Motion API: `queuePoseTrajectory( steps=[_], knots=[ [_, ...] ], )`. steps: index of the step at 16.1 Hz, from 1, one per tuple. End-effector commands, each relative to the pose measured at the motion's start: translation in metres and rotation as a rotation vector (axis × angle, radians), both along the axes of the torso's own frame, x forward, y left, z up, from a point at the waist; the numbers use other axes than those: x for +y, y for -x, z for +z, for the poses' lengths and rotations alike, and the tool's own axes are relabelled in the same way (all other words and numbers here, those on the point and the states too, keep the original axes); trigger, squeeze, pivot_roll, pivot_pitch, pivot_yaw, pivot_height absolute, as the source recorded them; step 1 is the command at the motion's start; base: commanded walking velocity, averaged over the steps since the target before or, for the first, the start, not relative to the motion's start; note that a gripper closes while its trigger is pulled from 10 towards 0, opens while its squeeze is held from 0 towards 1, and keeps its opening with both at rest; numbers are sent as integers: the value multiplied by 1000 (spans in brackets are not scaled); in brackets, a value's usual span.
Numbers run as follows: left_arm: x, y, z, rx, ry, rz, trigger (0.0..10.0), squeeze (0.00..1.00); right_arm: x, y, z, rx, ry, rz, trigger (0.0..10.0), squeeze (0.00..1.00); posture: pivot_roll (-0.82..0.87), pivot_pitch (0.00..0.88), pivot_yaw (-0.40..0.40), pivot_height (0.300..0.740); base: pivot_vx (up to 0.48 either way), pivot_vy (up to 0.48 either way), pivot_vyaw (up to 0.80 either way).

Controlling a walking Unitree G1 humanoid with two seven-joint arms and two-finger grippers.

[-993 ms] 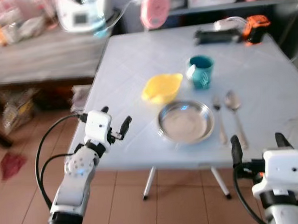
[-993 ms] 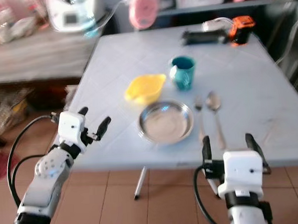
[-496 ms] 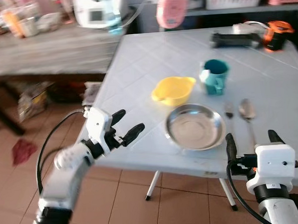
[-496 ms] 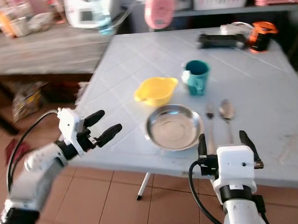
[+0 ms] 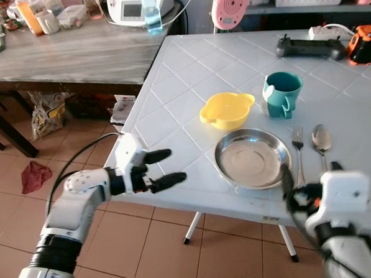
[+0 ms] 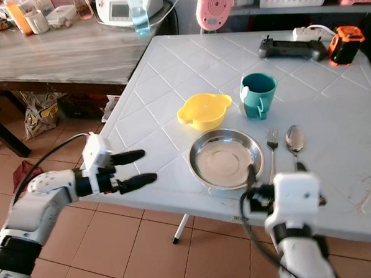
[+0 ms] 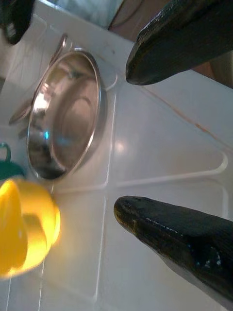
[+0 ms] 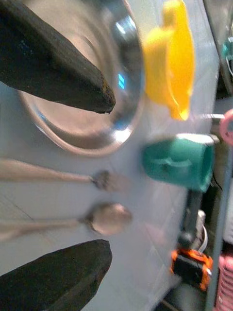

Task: Setting the table

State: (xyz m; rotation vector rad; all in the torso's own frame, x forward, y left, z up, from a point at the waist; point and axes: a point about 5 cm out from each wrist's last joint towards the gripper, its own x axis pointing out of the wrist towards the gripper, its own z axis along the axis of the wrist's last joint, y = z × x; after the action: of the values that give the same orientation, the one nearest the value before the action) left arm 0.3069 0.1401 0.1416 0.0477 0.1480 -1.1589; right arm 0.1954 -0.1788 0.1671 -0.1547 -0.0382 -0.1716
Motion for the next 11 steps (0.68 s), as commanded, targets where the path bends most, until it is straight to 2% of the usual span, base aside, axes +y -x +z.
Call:
queuePoseTrajectory(
  steps=[1, 2, 4, 6, 8, 11],
  knots=[
    [-1, 1, 0, 6, -16, -26, 10000, 0, -2, 0, 7, -13, -5, -22, 10000, 0, -89, 160, 100, 740, 0, 0, 0],
    [-4, 3, -2, 5, -18, -40, 10000, 0, -3, -7, 7, 3, -10, -27, 10000, 0, -93, 163, 103, 740, 0, 0, 0],
    [-5, 2, -3, 11, -15, -52, 10000, 0, -7, -26, 5, 34, -88, -32, 10000, 0, -94, 164, 106, 740, 0, 0, 0],
    [-7, 3, -3, 10, -17, -58, 10000, 0, -3, -36, 1, 85, -171, 5, 10000, 0, -90, 164, 107, 740, 0, 0, 0],
    [-7, 4, -3, 14, -17, -67, 10000, 0, 4, -44, 2, 104, -225, 34, 10000, 0, -86, 167, 105, 740, 0, 0, 0],
    [-6, 6, -3, 15, -18, -70, 10000, 0, 12, -52, -3, 152, -254, 67, 10000, 0, -81, 170, 101, 740, 0, 0, 0]
  ],
)
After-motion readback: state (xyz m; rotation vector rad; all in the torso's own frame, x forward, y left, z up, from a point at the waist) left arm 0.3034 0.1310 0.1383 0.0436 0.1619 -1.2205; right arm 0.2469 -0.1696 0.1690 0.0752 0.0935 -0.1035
